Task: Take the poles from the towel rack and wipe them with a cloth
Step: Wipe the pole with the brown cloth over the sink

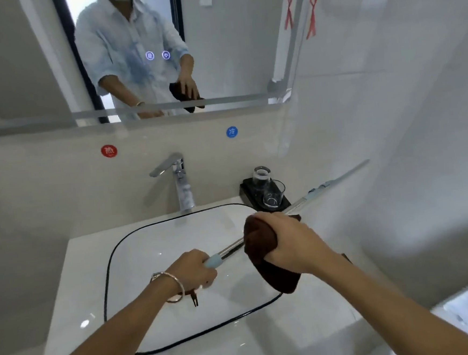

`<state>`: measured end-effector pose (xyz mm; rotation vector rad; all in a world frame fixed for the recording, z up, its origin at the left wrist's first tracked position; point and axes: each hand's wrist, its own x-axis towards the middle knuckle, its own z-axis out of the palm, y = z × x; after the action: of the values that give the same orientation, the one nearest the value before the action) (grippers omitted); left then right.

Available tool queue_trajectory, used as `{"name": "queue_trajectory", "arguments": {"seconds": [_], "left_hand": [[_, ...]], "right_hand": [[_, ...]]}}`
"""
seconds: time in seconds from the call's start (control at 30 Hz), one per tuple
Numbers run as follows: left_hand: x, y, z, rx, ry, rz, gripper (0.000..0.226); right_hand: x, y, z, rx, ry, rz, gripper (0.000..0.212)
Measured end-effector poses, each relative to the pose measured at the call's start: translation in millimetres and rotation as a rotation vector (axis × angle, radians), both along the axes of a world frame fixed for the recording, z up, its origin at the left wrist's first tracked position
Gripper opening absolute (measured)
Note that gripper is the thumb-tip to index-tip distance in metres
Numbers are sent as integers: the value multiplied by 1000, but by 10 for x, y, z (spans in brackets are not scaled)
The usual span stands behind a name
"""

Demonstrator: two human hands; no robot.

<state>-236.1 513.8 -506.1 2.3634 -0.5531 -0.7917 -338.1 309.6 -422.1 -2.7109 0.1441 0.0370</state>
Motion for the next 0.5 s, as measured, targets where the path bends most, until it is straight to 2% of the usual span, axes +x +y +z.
{"name": "queue_trajectory", "arguments": {"seconds": [0.1, 0.27, 0.43, 0.5], "left_hand": [[-88, 459, -34, -2, 87, 10, 14], [-217, 1080, -252, 52, 193, 39, 20], [-176, 1394, -512, 127, 114, -16, 9], [-150, 1461, -598, 208, 34, -50, 16]], "right_hand": [[109, 554, -161, -99, -5, 166, 62], [228, 1198, -737, -228, 136, 334, 67], [274, 1491, -1140, -256, 194, 385, 65], [291, 1533, -1248, -261, 196, 401, 63]]}}
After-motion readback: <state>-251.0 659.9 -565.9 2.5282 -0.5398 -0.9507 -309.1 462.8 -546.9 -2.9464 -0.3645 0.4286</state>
